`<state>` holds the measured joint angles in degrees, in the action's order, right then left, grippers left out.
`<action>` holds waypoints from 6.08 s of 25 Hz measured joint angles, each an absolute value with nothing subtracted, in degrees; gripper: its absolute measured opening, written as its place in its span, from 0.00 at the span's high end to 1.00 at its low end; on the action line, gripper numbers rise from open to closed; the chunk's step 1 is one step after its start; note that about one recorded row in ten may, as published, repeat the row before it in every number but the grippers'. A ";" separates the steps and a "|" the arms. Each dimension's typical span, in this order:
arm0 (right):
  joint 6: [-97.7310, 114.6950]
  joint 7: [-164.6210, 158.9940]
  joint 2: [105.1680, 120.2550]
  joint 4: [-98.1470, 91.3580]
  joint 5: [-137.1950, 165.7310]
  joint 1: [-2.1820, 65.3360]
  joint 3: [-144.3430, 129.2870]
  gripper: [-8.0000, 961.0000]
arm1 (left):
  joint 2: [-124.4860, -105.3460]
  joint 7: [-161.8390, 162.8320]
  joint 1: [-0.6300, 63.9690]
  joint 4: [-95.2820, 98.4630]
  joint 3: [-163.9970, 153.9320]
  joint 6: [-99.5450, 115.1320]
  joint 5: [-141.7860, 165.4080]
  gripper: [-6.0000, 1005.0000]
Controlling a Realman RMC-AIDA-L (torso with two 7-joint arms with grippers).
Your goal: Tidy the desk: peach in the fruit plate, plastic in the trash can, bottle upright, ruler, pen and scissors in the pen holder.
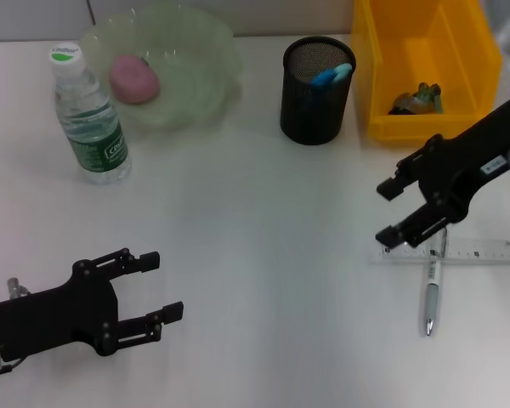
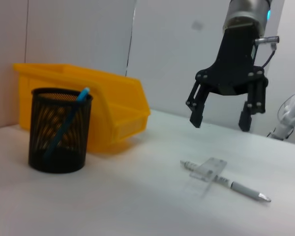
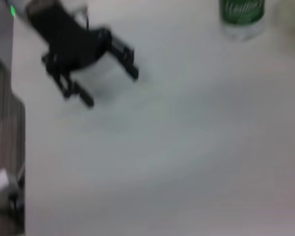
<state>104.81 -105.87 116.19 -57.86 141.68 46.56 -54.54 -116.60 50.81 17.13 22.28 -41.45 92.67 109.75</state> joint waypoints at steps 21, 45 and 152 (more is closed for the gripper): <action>92.31 -103.71 119.00 -55.30 150.72 45.42 -67.58 0.19 | -117.08 51.36 17.05 22.32 -39.00 91.84 109.62 0.22; 87.17 -102.13 119.27 -53.38 150.72 44.47 -73.17 0.35 | -116.99 52.65 17.31 22.32 -38.27 91.90 109.60 0.22; 55.83 -48.03 119.80 -30.76 58.99 41.82 -66.13 0.60 | -117.41 62.80 19.04 22.52 -35.86 91.08 109.77 0.22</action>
<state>55.83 -48.03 119.80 -30.76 59.00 41.82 -66.13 -117.41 62.80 19.04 22.52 -35.86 91.08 109.77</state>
